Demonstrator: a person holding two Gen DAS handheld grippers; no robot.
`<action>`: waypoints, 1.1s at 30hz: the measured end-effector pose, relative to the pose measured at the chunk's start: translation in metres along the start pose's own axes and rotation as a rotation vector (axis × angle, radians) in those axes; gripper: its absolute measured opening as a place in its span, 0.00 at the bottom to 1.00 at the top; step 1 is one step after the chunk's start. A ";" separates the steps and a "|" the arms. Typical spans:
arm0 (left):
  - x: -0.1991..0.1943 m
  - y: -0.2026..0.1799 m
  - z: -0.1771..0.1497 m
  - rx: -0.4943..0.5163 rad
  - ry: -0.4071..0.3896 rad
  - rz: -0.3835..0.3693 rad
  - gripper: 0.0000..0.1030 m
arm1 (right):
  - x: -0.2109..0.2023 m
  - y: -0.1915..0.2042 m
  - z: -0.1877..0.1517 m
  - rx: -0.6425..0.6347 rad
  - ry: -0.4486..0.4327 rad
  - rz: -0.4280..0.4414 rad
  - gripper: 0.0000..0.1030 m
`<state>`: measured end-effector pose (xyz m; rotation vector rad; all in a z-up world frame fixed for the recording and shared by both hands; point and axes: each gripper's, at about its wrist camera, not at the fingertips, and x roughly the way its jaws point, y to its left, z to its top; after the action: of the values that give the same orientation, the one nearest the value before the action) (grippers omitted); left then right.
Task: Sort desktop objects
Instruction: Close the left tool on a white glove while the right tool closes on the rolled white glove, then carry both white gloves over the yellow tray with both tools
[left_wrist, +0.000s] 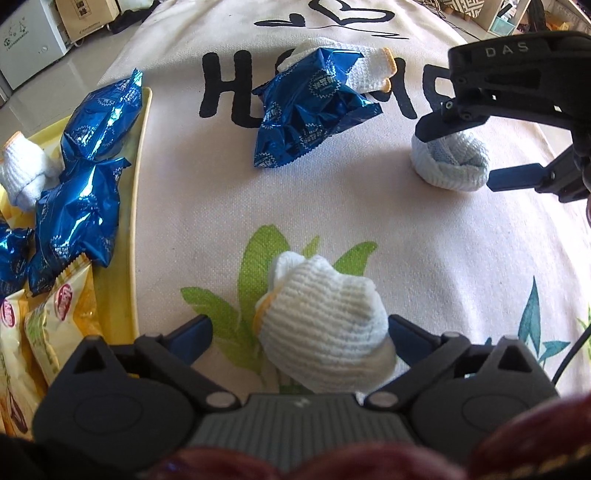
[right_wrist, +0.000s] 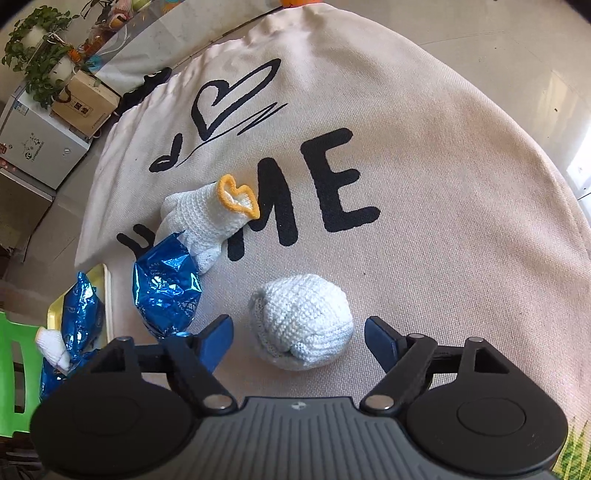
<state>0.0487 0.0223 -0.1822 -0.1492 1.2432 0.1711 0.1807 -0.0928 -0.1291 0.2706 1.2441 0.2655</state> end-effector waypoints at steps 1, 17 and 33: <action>0.001 -0.003 -0.001 0.016 0.001 0.010 0.99 | 0.002 0.000 -0.001 -0.002 0.005 -0.007 0.78; -0.001 -0.008 -0.003 0.023 -0.001 0.019 1.00 | 0.011 0.012 -0.008 -0.092 -0.003 -0.045 0.88; -0.015 -0.015 -0.007 0.092 -0.137 -0.010 0.60 | 0.003 0.006 -0.014 -0.104 -0.065 -0.006 0.59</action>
<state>0.0408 0.0060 -0.1699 -0.0624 1.1116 0.1133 0.1676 -0.0851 -0.1338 0.1843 1.1630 0.3130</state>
